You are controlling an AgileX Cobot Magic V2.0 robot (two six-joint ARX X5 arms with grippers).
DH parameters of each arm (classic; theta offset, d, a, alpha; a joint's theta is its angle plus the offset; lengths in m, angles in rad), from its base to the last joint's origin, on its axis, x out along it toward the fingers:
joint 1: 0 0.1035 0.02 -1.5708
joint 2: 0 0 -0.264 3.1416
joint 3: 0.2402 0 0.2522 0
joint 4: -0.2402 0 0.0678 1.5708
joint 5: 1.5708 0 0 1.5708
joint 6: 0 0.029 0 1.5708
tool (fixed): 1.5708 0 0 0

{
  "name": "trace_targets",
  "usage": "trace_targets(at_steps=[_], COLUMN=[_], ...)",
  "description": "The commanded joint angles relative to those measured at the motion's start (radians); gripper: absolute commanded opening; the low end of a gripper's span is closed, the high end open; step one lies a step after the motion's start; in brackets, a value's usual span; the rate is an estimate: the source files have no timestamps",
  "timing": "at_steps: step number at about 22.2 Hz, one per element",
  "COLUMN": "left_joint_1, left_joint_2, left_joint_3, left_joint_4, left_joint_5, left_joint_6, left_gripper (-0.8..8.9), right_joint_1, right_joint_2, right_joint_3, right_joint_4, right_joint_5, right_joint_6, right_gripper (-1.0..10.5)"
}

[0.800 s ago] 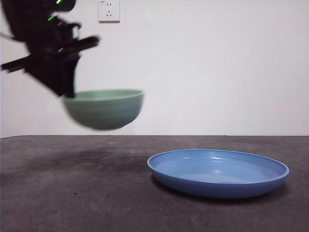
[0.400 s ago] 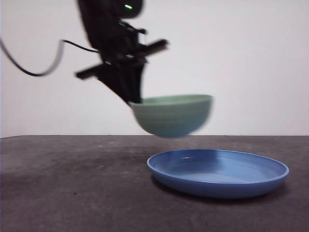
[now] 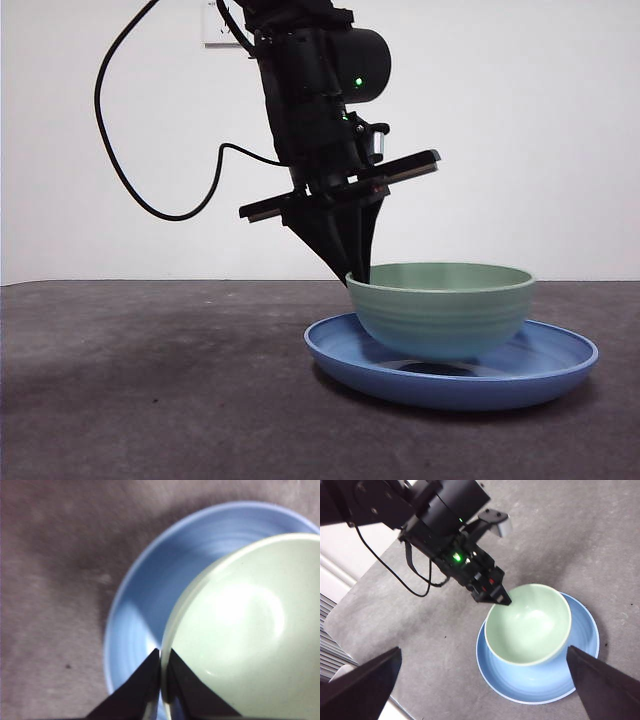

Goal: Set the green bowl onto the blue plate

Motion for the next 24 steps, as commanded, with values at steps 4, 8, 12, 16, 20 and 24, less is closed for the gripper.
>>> trace_targets(at_steps=[4,8,12,16,20,24], left_joint_1=[-0.021,-0.024,-0.024,-0.024,-0.024,-0.024], left_joint_2=[0.067,0.066,0.066,0.064,0.064,0.046], left_joint_3=[0.035,0.038,0.039,0.072,0.189,0.323], left_joint_4=[-0.014,-0.008,-0.011,-0.028,-0.102,-0.265], left_joint_5=[-0.001,-0.001,-0.001,-0.001,-0.002,-0.002], left_joint_6=[-0.005,-0.004,-0.005,-0.005,-0.005,0.036], left_gripper=[0.14,0.19,0.28,1.05,3.35,4.68], right_joint_1=[0.005,0.005,0.005,0.005,0.005,0.005], right_joint_2=[0.003,0.003,0.003,0.003,0.003,0.003], right_joint_3=[0.017,0.017,0.017,0.017,0.017,0.017], right_joint_4=[0.006,0.006,0.006,0.007,0.007,0.006], right_joint_5=[-0.001,-0.001,-0.001,-0.001,-0.001,-0.001], right_joint_6=[-0.008,-0.008,-0.008,-0.008,-0.008,-0.008], right_gripper=[5.5,5.5,5.5,5.5,5.5,5.5])
